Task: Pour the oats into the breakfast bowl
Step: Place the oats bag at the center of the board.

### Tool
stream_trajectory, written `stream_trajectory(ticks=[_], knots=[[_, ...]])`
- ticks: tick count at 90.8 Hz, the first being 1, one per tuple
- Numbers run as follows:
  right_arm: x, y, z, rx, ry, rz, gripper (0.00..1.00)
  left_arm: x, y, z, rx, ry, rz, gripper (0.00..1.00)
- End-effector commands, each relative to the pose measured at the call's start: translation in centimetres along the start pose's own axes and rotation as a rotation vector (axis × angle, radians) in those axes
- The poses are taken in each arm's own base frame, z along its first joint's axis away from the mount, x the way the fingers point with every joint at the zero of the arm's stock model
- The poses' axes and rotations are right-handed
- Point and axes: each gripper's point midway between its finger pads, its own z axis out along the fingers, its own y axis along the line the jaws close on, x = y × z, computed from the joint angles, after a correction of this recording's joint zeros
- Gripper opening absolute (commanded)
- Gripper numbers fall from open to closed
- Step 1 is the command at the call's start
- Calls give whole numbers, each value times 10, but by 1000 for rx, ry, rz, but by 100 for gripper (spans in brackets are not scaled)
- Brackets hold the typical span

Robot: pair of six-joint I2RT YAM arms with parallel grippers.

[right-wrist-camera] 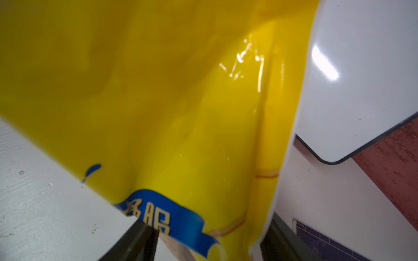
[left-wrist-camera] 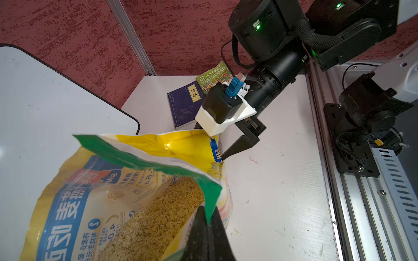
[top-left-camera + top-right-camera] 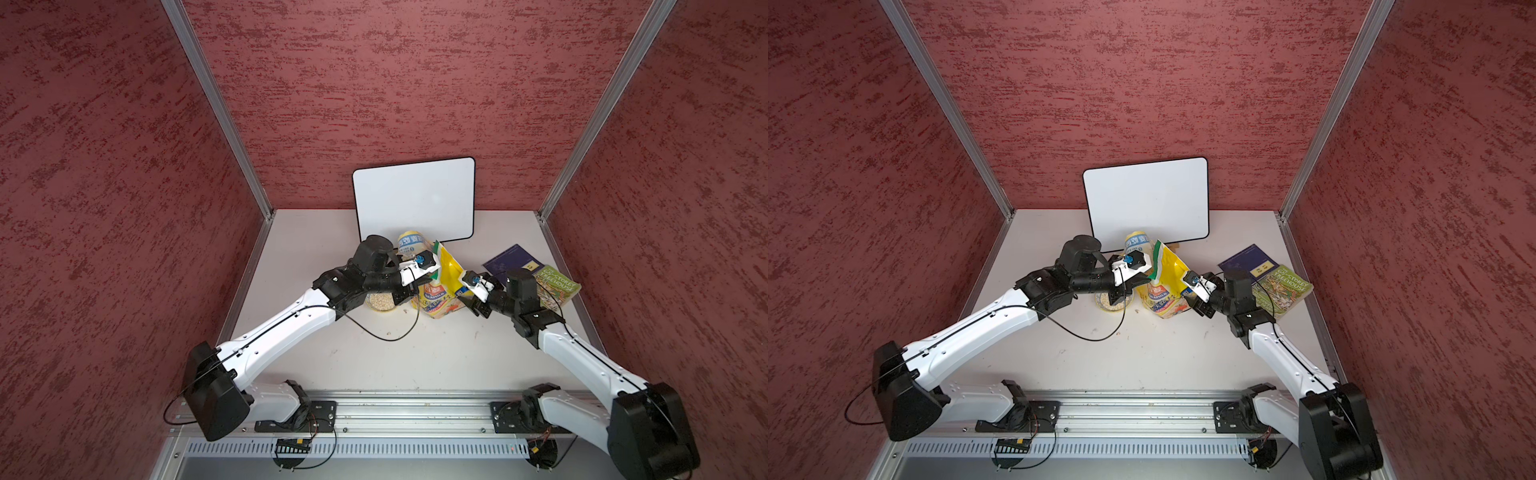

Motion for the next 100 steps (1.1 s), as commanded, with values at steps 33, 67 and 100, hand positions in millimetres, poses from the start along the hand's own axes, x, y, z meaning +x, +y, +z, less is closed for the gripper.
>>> stream_trajectory(ticks=[33,67,100], knots=[[-79,-19,-45,-173,-171,76,94,-27,-5,-2,35,-80,57,0],[-83,-8,-25,-381,-165,186,66,-25,-6,1,40,-80,47,0],[-72,9,-46,-354,-122,122,0,-18,9,-6,-37,-82,8,0]])
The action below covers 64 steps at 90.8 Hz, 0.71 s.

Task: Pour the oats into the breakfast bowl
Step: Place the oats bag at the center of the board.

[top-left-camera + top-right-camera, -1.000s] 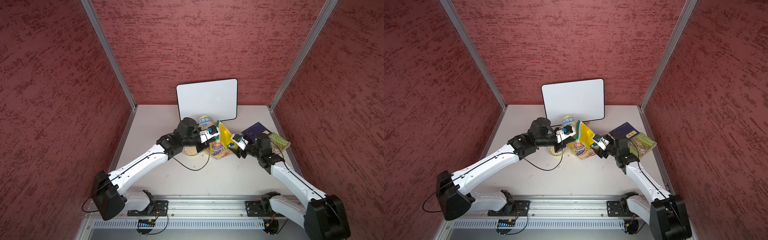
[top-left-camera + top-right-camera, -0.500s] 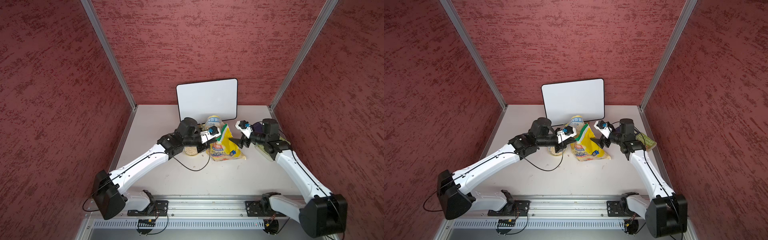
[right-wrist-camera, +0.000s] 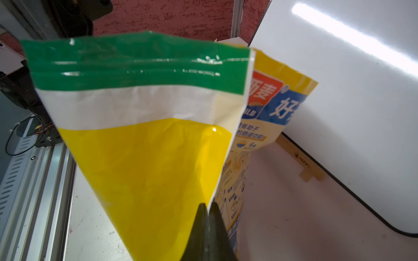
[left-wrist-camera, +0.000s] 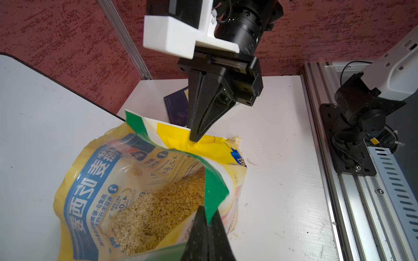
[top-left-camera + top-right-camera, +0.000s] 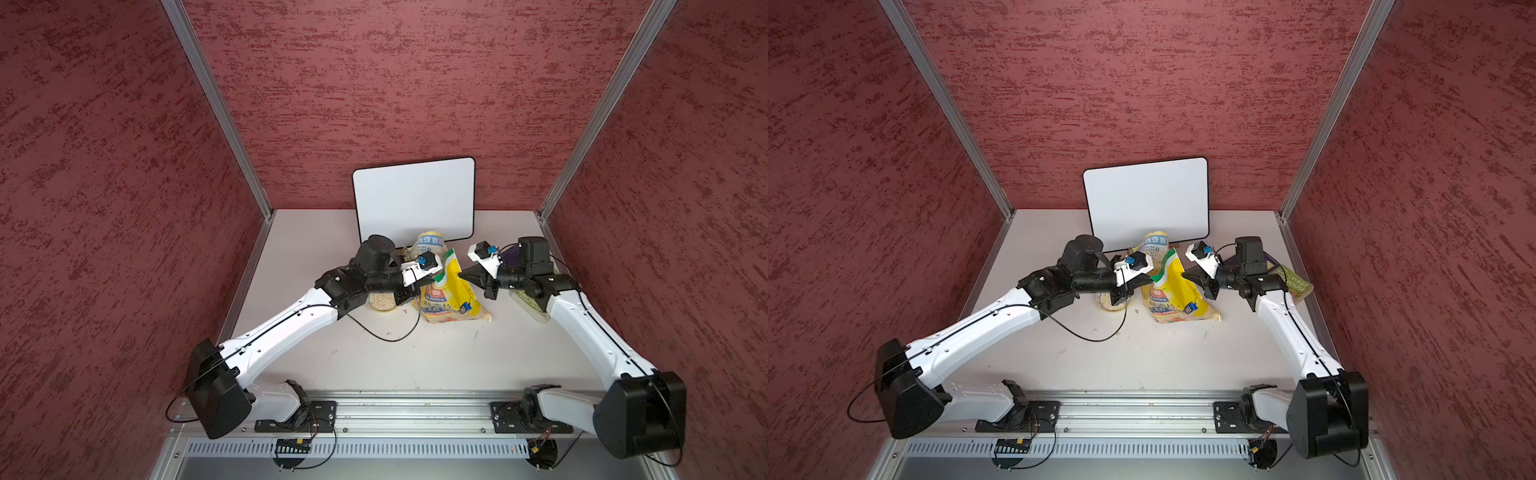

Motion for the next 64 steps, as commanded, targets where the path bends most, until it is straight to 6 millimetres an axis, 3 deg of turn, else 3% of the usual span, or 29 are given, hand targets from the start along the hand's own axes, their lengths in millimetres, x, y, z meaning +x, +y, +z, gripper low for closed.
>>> stream_trajectory(ticks=[1,13,24,33,51,64], knots=[[7,15,-10,6,37,-31,0,-16,11,-11,-55,-68,0,0],[8,18,-16,35,43,-48,0,-8,17,-26,-82,-66,-18,13],[12,16,-15,53,53,-70,0,-1,22,-44,-97,-83,-14,64],[13,19,-16,46,72,-80,0,9,36,-64,-137,-90,-4,83],[8,23,-19,74,69,-130,0,42,83,-86,-155,-119,-70,89],[9,23,-20,80,75,-134,0,54,108,-72,-95,-148,-58,88]])
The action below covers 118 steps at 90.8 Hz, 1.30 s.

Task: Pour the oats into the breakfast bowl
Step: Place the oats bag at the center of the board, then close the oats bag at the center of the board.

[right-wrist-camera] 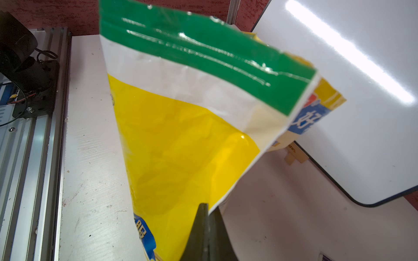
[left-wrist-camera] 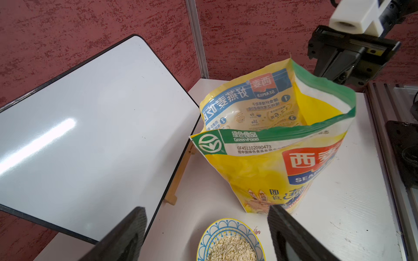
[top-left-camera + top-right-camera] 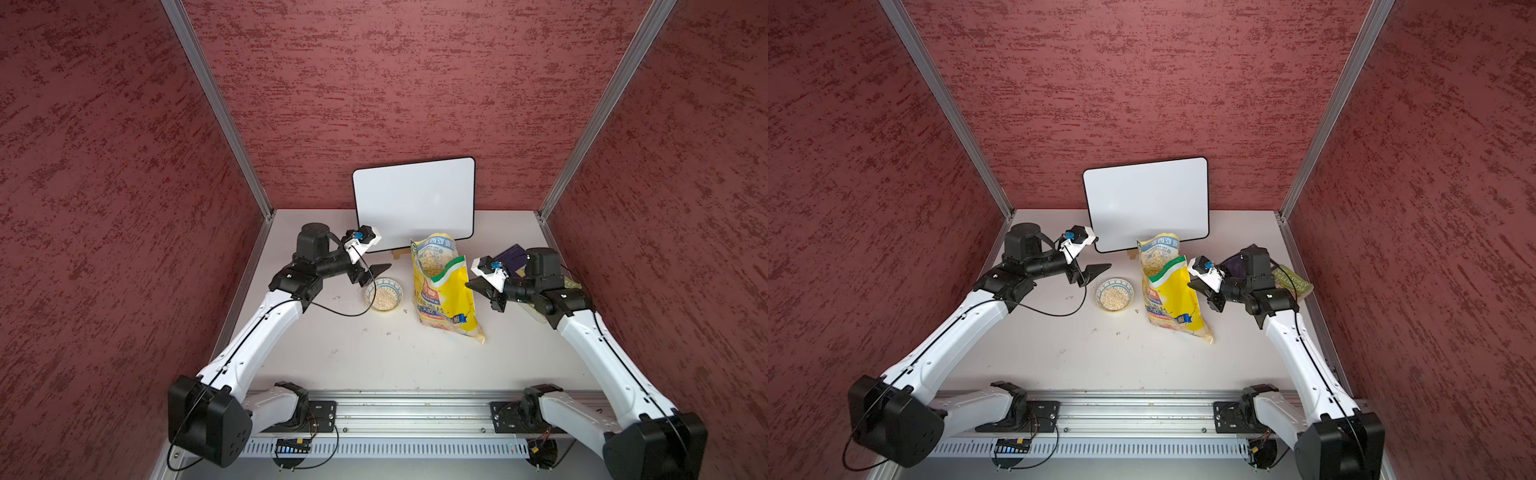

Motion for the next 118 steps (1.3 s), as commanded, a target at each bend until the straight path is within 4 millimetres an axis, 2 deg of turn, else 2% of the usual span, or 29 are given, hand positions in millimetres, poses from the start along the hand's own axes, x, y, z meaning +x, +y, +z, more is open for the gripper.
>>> stream_trajectory(ticks=[1,28,50,81,92,103,118], knots=[[-1,3,-1,8,2,-24,0,-2,0,16,129,-64,36,88],[3,0,1,22,23,-33,0,-5,10,61,411,-131,-3,82],[7,-4,1,42,52,-39,0,1,16,92,527,-127,-19,79],[10,-5,1,52,71,-42,0,13,0,135,663,-59,-38,73],[12,-6,1,56,78,-40,0,14,-5,143,687,-45,-45,62],[12,-8,1,65,83,-44,0,10,-8,144,698,-41,-48,49],[17,-10,2,74,100,-35,0,5,-12,139,705,-42,-49,18]])
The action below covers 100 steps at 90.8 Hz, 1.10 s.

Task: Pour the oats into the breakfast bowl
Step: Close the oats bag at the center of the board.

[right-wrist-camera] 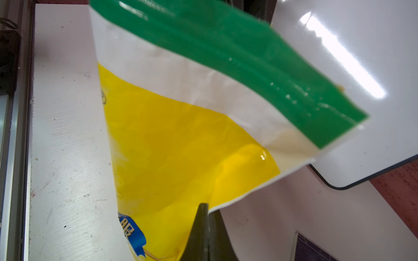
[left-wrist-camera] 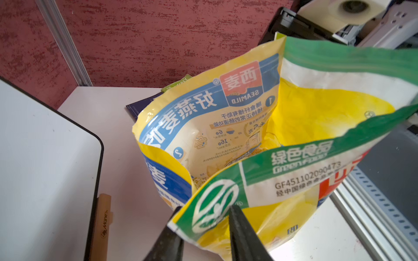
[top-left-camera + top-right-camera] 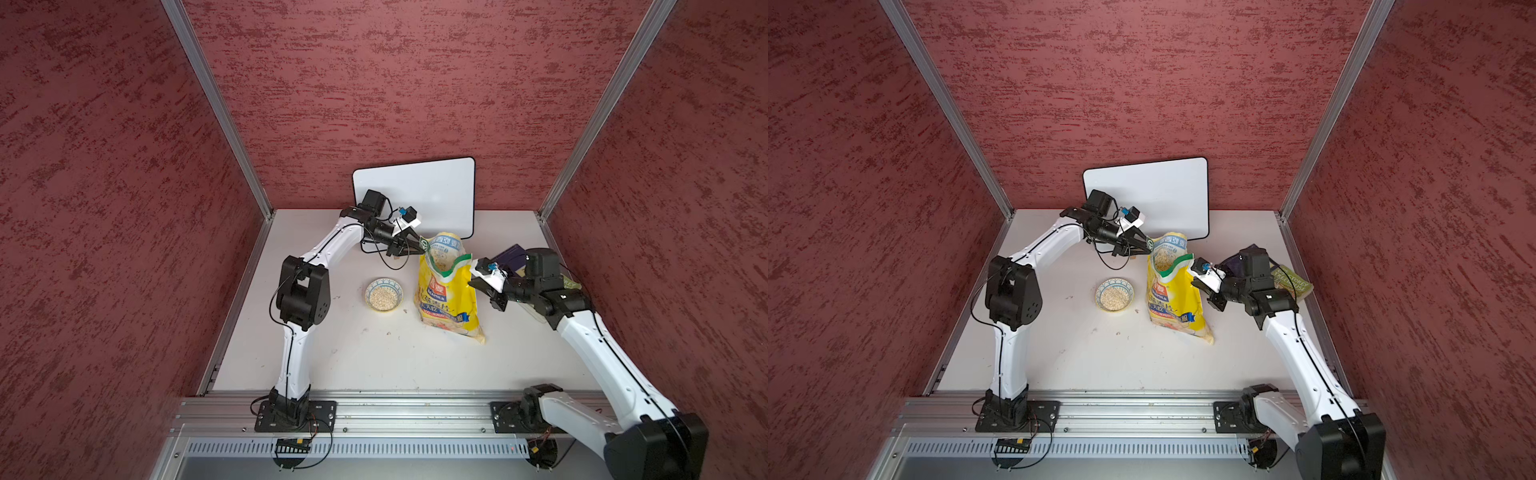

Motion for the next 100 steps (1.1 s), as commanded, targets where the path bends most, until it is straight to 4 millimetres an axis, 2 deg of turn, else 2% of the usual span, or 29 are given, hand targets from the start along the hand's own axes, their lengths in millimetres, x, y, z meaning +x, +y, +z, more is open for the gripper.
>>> stream_trajectory(ticks=[1,8,19,27,38,43,50,61,72,88,100], knots=[[5,1,2,3,27,5,0,-12,-9,-3,21,-16,13,15],[7,-1,2,16,34,7,0,-15,-13,-5,18,-14,14,0],[10,-6,2,47,46,2,0,-16,-11,-14,-49,7,-9,0],[15,-15,-2,89,71,0,0,-20,-12,-30,-146,6,-1,0],[20,-37,-15,183,53,14,0,-27,-30,-58,-308,-56,53,0],[22,-44,-20,210,51,22,0,-24,-38,-65,-379,-69,82,0],[28,-53,-26,252,67,32,0,-25,-55,-70,-424,-84,84,0],[40,-66,-36,323,109,50,0,-10,-71,-67,-462,-66,22,0],[47,-74,-40,360,130,64,0,0,-85,-73,-549,-59,14,0],[45,-82,-46,414,132,69,0,5,-96,-92,-710,-20,40,0],[43,-82,-47,419,119,70,0,5,-102,-91,-792,2,80,0]])
